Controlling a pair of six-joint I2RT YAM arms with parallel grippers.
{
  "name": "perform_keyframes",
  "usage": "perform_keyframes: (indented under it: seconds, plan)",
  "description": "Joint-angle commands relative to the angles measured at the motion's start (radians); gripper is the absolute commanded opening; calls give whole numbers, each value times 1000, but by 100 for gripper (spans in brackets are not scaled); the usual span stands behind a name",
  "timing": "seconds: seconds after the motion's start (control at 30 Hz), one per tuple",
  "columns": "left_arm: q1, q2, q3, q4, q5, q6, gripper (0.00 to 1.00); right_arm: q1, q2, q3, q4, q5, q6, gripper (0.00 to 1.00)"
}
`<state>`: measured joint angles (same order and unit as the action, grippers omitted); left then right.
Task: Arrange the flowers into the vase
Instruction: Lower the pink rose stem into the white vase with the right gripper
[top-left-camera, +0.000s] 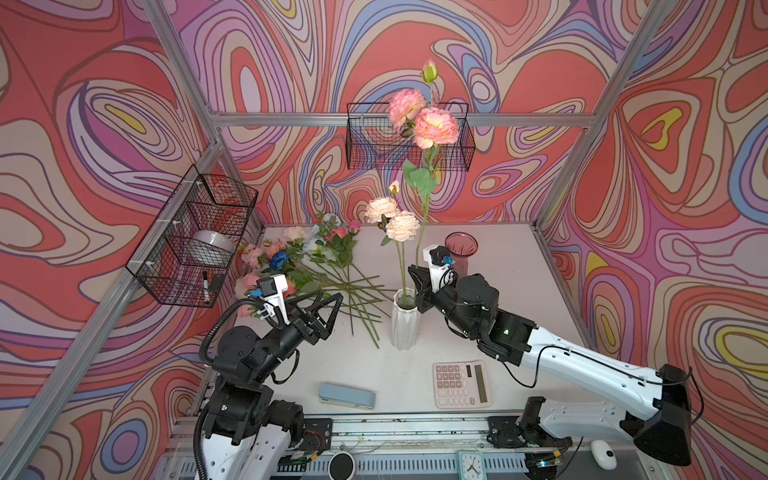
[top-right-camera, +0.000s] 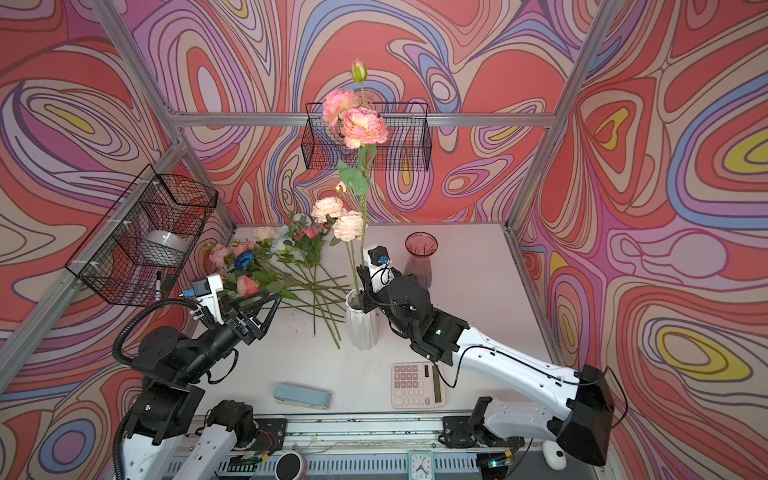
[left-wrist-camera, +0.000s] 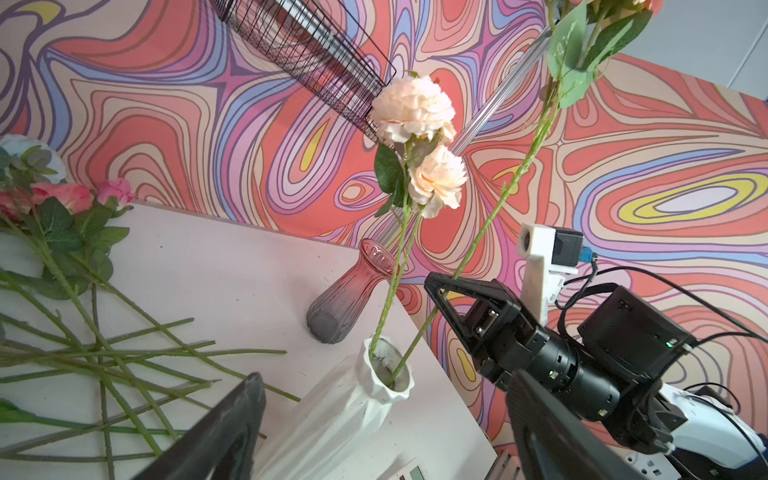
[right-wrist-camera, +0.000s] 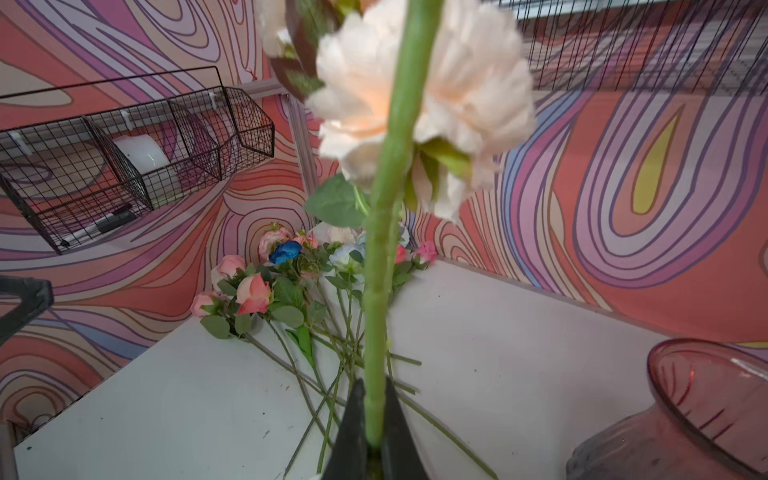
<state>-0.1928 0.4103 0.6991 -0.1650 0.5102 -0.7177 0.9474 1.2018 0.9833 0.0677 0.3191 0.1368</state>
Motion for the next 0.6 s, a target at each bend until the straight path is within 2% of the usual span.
perform_keyframes:
  seconds: [0.0,0.1,0.17,0.23,0.4,0.57]
  plan:
    - [-3,26,-5,-35,-16,-9,91,-4,4,2,-28,-1,89,9]
    - [-3,49,-3,-60,-23,-6,91,-4,1,11,-101,-24,130,26]
    - [-4,61,-3,-74,-28,-3,91,-4,-16,2,-128,-41,149,44]
    - [-3,73,-4,-83,-34,-4,91,-2,-34,-4,-152,-56,166,54]
    - [-3,130,6,-136,-69,-9,91,1,-85,-12,-214,-83,204,63]
    - [-3,238,7,-172,-125,-35,90,3,-154,-48,-231,-101,227,65]
